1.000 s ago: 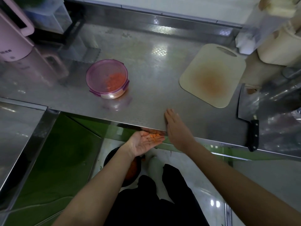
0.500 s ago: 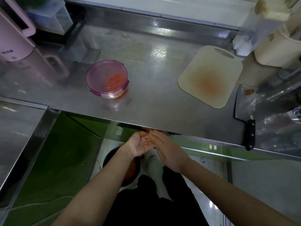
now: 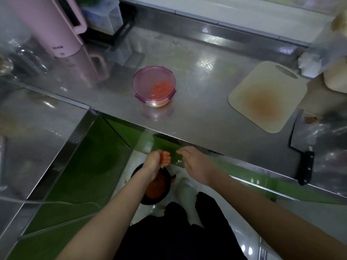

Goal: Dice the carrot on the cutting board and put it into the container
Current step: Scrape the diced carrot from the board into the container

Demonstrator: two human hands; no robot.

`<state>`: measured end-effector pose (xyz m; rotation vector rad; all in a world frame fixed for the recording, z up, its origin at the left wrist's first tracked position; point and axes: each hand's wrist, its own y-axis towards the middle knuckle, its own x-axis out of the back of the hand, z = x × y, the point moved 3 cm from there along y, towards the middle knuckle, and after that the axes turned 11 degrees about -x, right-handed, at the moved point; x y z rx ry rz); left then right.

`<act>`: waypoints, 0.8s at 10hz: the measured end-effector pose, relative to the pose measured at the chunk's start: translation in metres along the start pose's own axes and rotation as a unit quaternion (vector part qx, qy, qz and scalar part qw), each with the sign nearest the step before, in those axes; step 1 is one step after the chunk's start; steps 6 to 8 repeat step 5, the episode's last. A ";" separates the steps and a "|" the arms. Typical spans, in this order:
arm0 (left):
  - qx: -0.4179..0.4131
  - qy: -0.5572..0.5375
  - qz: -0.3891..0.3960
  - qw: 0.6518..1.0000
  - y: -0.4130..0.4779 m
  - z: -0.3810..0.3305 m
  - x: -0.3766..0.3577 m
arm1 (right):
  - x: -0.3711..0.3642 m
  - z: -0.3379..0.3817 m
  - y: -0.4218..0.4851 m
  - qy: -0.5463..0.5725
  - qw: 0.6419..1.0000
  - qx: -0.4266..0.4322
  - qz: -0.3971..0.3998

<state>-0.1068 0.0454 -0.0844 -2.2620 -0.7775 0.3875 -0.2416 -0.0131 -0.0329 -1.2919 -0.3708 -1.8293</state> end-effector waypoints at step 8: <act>-0.173 0.702 0.086 0.686 -0.045 0.035 0.062 | 0.002 0.052 0.018 -0.141 0.985 0.069 0.069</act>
